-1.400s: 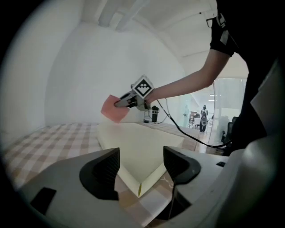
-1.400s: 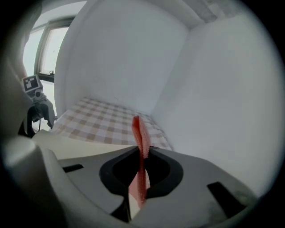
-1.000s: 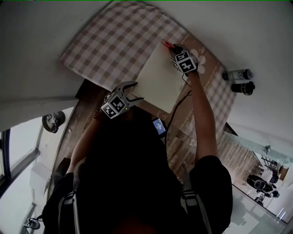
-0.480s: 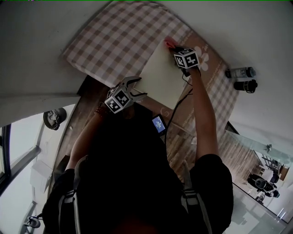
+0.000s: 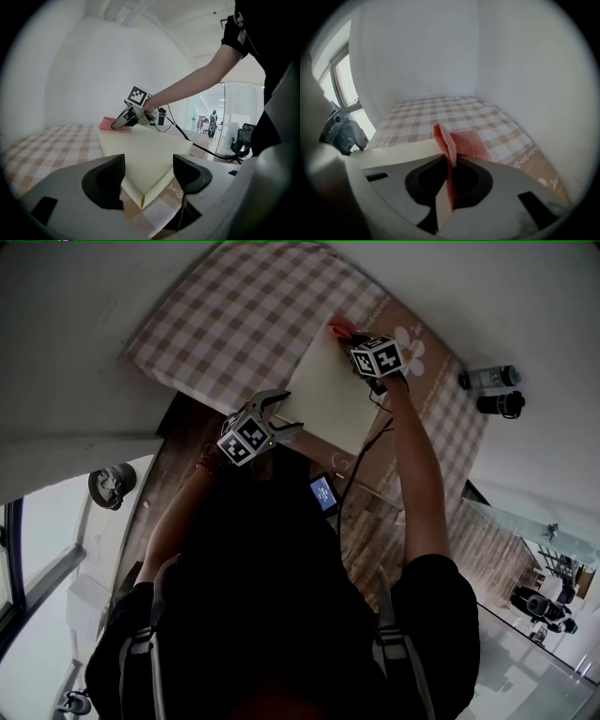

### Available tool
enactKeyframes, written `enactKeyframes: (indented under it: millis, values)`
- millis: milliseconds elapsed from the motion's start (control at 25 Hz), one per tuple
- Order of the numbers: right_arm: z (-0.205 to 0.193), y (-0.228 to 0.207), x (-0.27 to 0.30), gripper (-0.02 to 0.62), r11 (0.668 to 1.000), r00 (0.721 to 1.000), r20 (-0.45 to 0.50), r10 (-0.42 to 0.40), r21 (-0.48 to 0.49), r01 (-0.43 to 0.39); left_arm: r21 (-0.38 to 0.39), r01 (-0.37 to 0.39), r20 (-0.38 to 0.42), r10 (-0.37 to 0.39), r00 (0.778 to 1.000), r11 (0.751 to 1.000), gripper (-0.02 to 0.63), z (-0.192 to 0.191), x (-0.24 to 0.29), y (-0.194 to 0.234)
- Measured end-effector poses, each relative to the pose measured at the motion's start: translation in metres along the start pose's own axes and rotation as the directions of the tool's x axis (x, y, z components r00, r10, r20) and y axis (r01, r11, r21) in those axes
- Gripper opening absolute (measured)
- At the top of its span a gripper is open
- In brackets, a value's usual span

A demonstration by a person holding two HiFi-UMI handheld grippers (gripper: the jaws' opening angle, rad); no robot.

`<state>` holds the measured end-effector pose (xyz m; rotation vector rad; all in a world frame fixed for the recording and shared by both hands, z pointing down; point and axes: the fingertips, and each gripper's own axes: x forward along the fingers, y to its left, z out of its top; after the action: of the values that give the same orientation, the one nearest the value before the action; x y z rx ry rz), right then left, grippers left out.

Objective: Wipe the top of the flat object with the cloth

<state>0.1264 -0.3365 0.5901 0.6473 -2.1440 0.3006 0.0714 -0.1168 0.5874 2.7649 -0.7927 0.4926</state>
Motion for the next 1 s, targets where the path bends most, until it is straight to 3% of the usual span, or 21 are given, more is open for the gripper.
enactKeyframes:
  millis: [280, 520, 1000]
  values:
    - [0.016, 0.020, 0.011, 0.020, 1.000, 1.000, -0.010, -0.002, 0.010, 0.002, 0.008, -0.003, 0.019, 0.003, 1.000, 1.000, 0.334, -0.001, -0.014, 0.017]
    - [-0.010, 0.026, -0.005, 0.020, 1.000, 1.000, -0.006, -0.001, 0.002, 0.001, 0.010, -0.007, 0.014, 0.007, 1.000, 1.000, 0.334, 0.003, 0.003, -0.005]
    - [-0.013, 0.056, -0.009, 0.020, 1.000, 1.000, -0.001, 0.024, 0.003, -0.024, 0.028, -0.007, 0.010, 0.007, 1.000, 1.000, 0.333, 0.000, 0.001, -0.003]
